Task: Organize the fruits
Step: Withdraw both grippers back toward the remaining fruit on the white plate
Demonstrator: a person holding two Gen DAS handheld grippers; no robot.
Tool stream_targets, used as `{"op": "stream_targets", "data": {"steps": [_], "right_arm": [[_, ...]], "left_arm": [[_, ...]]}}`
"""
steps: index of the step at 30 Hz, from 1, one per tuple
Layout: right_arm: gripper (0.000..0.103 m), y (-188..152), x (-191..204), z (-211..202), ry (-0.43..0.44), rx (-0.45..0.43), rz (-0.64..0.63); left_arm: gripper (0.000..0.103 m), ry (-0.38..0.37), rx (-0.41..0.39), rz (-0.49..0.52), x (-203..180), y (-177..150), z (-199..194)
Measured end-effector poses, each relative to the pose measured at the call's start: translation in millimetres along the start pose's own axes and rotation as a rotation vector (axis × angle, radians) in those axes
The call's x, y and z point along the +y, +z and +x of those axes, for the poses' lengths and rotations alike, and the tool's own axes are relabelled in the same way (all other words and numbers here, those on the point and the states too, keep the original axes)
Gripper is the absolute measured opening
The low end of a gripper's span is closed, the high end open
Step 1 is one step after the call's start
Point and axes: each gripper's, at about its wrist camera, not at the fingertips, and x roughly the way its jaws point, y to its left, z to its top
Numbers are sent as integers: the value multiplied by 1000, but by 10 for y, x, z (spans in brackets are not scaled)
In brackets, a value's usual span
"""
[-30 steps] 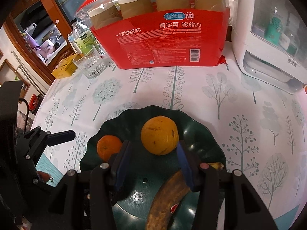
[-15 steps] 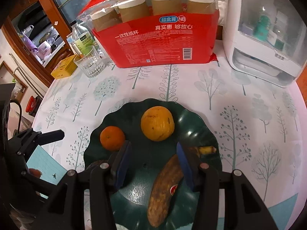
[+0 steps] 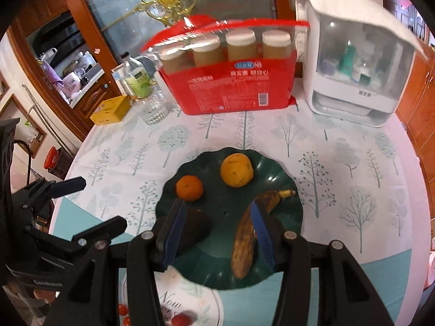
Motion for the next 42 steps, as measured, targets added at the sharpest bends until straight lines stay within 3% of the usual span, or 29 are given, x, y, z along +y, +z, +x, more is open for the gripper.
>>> {"op": "stream_targets", "data": {"steps": [10, 19, 31, 42], "right_arm": [[54, -380, 408, -530, 26, -71, -17], [54, -883, 636, -672, 40, -80, -7], [54, -1612, 694, -479, 5, -41, 28], [54, -2262, 789, 7, 43, 106, 0]], "left_arm": [[99, -16, -59, 10, 115, -433, -602], [99, -38, -84, -7, 243, -970, -846], [94, -55, -52, 9, 279, -1669, -476], [74, -110, 82, -50, 390, -2322, 113]]}}
